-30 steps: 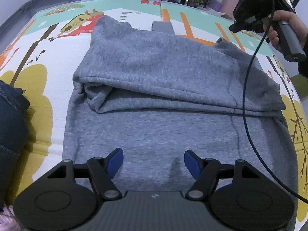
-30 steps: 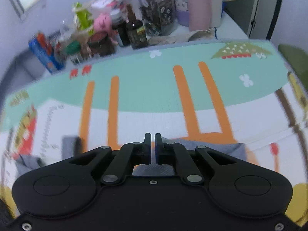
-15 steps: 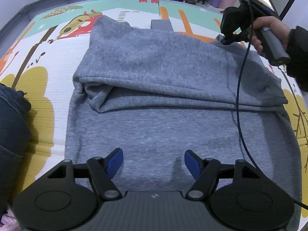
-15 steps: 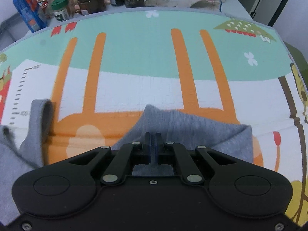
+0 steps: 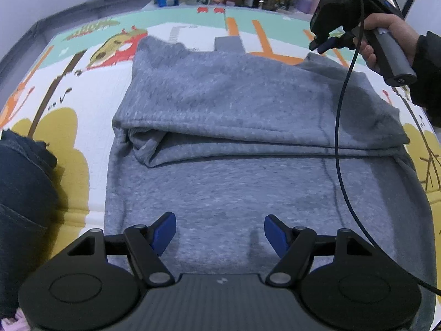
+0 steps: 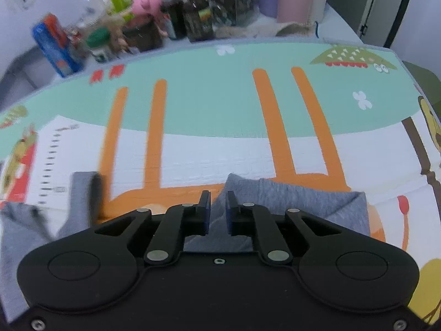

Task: Fold clothes
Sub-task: 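Move both open grippers to the ribbed hem of the sweatshirt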

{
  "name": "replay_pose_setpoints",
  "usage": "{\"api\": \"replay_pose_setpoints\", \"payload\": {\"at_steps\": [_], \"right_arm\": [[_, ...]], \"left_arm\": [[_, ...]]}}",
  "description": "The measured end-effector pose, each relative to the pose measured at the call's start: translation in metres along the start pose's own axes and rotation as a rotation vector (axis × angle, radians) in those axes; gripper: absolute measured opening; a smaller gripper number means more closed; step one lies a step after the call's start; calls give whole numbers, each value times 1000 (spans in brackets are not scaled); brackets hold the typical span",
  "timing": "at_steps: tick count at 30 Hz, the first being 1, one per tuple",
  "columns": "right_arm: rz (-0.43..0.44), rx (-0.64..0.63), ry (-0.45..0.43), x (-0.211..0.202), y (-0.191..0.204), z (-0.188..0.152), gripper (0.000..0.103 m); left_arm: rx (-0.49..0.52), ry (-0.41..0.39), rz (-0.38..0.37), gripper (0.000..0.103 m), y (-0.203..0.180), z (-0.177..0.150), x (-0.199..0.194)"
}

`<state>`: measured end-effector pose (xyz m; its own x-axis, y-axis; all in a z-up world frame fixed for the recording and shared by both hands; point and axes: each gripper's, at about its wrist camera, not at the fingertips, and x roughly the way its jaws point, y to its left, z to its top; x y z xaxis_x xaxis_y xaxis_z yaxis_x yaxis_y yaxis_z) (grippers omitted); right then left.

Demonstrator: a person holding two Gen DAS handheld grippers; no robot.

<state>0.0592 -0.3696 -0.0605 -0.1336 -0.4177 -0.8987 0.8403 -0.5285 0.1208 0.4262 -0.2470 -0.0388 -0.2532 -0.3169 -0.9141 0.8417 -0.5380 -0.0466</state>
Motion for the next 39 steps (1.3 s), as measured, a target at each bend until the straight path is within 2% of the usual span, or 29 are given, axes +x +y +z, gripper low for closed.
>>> {"api": "replay_pose_setpoints", "payload": {"at_steps": [4,9,14,20,26,30,39], "right_arm": [[35,-32,-30,-38,-1,-19,17],[77,-68,-64,-93,0,-69,22],[106,-129,-66,-142,8,-144,29],[111,-170,-33,-185,13,-240,36],[126,-99,21,-213,6,-315,38],[89,-59,29,-228,4,-354,40],[32,22,25,-264,9,-418,44]], "left_arm": [[14,-18,16,75,-5,-4,-13],[39,-54,56,79,-13,-15,-32],[72,-75,96,83,-23,-32,-46],[57,-52,78,83,-25,-61,-52],[68,-47,94,83,-24,-90,-57],[76,-45,90,84,-19,-106,-61],[115,-35,89,85,-2,-138,-77]]}}
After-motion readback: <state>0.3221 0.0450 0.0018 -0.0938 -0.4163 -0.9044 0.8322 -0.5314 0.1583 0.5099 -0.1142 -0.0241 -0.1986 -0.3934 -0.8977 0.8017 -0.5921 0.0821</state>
